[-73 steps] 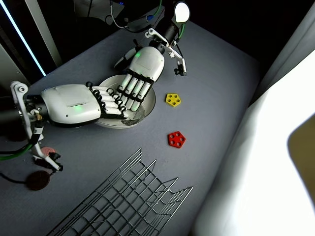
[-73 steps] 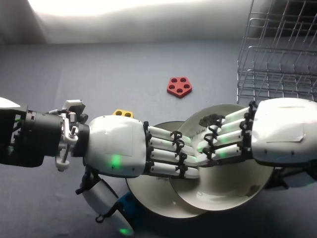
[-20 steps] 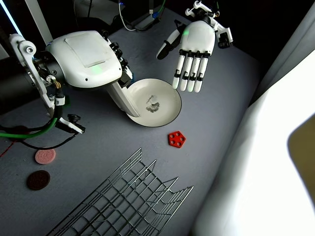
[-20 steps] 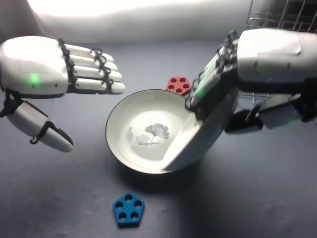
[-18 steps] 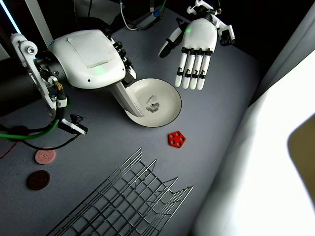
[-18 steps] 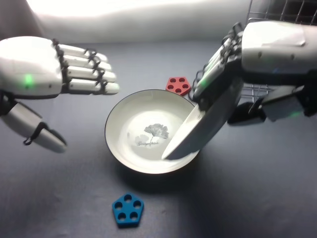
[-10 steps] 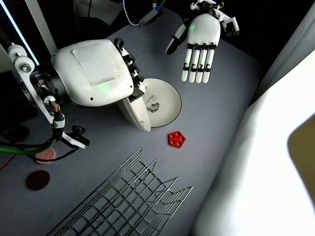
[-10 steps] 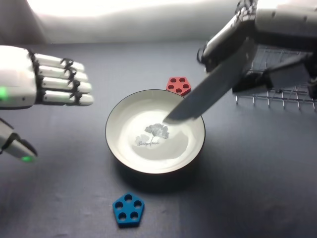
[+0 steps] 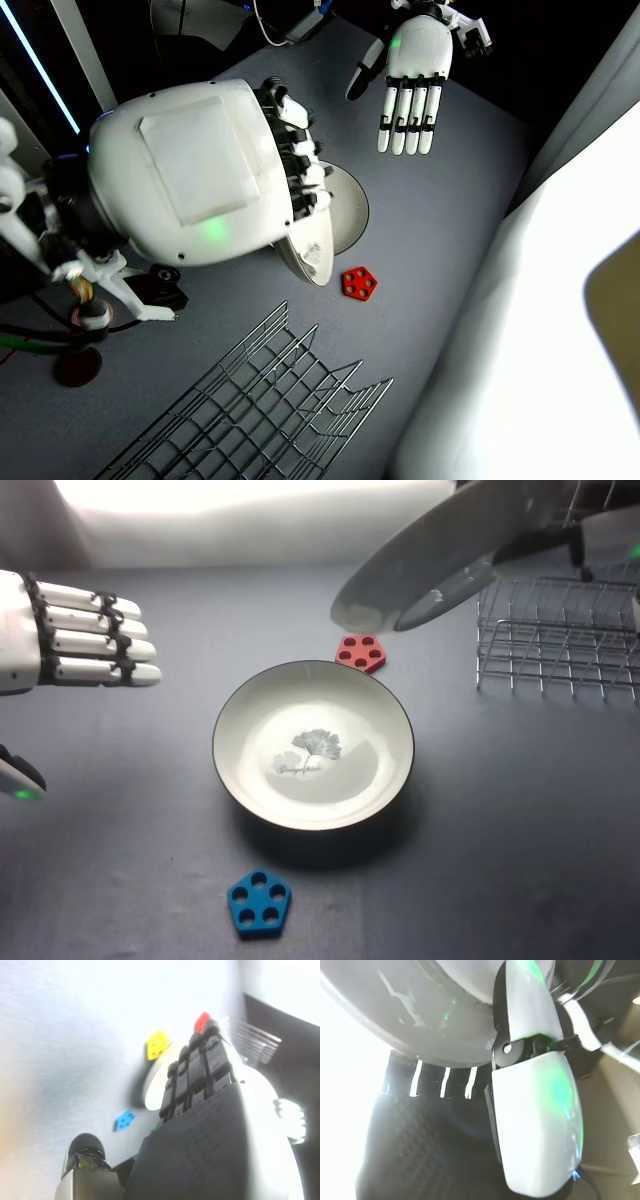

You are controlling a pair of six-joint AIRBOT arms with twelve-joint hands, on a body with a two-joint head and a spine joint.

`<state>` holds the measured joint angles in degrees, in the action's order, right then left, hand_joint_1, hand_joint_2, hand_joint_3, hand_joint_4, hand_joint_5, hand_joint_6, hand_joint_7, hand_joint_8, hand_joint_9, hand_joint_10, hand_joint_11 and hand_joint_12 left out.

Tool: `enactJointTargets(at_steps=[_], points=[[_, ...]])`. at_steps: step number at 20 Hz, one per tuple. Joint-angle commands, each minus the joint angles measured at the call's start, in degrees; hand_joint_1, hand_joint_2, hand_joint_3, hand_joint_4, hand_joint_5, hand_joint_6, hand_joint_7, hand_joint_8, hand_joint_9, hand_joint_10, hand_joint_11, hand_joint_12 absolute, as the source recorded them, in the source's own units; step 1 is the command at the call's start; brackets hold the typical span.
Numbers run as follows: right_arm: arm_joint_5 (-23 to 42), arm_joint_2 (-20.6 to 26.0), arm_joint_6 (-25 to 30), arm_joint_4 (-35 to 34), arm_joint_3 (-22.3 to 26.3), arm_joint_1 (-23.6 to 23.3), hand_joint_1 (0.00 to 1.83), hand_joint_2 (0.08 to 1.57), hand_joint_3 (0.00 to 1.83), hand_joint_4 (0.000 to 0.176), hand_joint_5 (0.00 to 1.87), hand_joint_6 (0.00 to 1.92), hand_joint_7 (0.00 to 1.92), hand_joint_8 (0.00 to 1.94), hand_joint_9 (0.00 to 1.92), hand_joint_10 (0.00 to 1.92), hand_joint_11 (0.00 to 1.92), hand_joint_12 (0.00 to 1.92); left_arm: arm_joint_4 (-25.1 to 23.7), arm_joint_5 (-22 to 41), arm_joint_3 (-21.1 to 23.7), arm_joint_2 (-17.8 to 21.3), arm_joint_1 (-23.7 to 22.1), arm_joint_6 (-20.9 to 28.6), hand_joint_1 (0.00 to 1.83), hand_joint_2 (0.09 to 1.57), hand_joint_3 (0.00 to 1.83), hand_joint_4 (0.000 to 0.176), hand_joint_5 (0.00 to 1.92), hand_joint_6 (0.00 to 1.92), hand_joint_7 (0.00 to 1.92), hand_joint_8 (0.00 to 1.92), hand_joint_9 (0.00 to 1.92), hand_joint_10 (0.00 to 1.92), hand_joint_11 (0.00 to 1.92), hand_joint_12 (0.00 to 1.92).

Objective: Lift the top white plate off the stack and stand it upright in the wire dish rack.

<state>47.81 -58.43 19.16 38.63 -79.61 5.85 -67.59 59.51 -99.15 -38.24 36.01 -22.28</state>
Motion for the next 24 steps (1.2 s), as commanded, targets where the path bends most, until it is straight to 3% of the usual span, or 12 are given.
enactJointTargets(at_steps=[1, 7, 13, 20, 24], points=[[6.5, 0.9, 1.7, -6.3, -0.7, -1.2, 1.49, 1.09, 0.00, 0.000, 0.93, 1.09, 1.00, 0.69, 0.97, 0.91, 0.94, 1.41, 4.6, 3.9, 0.0, 0.9, -1.0, -0.1, 0.06, 0.97, 0.00, 0.000, 0.04, 0.00, 0.10, 0.01, 0.11, 0.00, 0.11, 0.00], [5.9, 1.5, 3.4, -11.3, -2.2, -1.6, 1.49, 1.08, 0.00, 0.000, 0.89, 1.12, 1.04, 0.63, 0.99, 0.87, 0.97, 1.38, 4.3, 5.3, 0.0, 1.9, -1.0, -0.7, 0.07, 0.97, 0.00, 0.000, 0.06, 0.00, 0.11, 0.00, 0.12, 0.00, 0.13, 0.01], [3.5, 1.8, 12.5, -13.4, -3.6, -1.9, 1.49, 1.07, 0.00, 0.000, 0.92, 1.06, 1.04, 0.62, 1.02, 0.85, 0.98, 1.37, 4.3, 7.5, 0.0, 2.3, -0.4, -1.5, 0.08, 0.97, 0.00, 0.000, 0.05, 0.00, 0.11, 0.00, 0.12, 0.00, 0.13, 0.01], [2.6, 3.1, 24.9, -12.2, -5.1, -1.9, 1.49, 1.10, 0.00, 0.000, 0.84, 1.18, 0.98, 0.74, 0.95, 0.95, 0.96, 1.40, 4.1, 9.4, -0.2, 2.4, -0.3, -2.0, 0.06, 0.97, 0.00, 0.000, 0.03, 0.00, 0.07, 0.00, 0.08, 0.00, 0.12, 0.01], [2.6, 3.5, 29.2, -11.2, -7.1, -0.3, 1.49, 1.07, 0.00, 0.000, 0.88, 1.12, 1.07, 0.61, 1.04, 0.82, 1.01, 1.33, 4.3, 10.3, -0.1, 2.6, -0.3, -2.0, 0.06, 0.97, 0.00, 0.000, 0.02, 0.00, 0.05, 0.00, 0.07, 0.00, 0.12, 0.00]])
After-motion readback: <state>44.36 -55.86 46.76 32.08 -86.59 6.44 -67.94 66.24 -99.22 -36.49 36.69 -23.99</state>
